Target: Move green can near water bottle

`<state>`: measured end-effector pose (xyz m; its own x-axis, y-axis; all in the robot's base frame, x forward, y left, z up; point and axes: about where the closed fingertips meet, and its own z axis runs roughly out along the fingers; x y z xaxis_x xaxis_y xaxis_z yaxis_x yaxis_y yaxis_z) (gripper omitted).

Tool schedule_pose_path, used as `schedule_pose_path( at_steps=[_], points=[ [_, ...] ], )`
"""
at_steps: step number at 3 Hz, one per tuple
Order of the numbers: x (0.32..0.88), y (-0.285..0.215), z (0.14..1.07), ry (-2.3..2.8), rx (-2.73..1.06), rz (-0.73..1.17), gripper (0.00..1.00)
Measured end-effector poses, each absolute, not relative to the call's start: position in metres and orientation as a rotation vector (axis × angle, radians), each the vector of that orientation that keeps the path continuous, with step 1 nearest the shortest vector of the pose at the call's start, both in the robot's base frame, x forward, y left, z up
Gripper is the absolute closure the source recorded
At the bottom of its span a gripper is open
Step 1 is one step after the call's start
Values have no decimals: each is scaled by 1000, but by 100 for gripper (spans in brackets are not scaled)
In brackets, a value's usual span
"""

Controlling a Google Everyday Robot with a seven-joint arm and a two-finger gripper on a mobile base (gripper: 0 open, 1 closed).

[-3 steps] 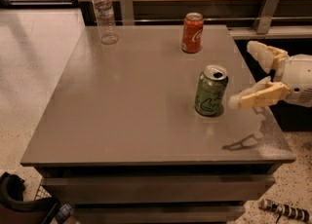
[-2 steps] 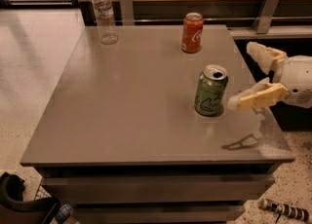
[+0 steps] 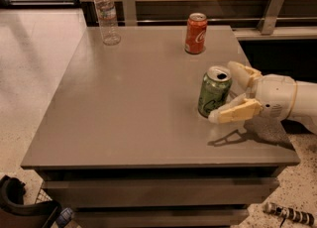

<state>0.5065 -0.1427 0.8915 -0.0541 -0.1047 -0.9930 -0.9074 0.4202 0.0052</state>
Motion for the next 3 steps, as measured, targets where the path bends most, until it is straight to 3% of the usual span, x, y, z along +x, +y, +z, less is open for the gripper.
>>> schedule_pose_path(
  at_steps=[1, 3],
  points=[
    [505, -127, 872, 1465, -933, 905, 12],
    [504, -123, 874, 1462, -941, 907, 58]
  ],
)
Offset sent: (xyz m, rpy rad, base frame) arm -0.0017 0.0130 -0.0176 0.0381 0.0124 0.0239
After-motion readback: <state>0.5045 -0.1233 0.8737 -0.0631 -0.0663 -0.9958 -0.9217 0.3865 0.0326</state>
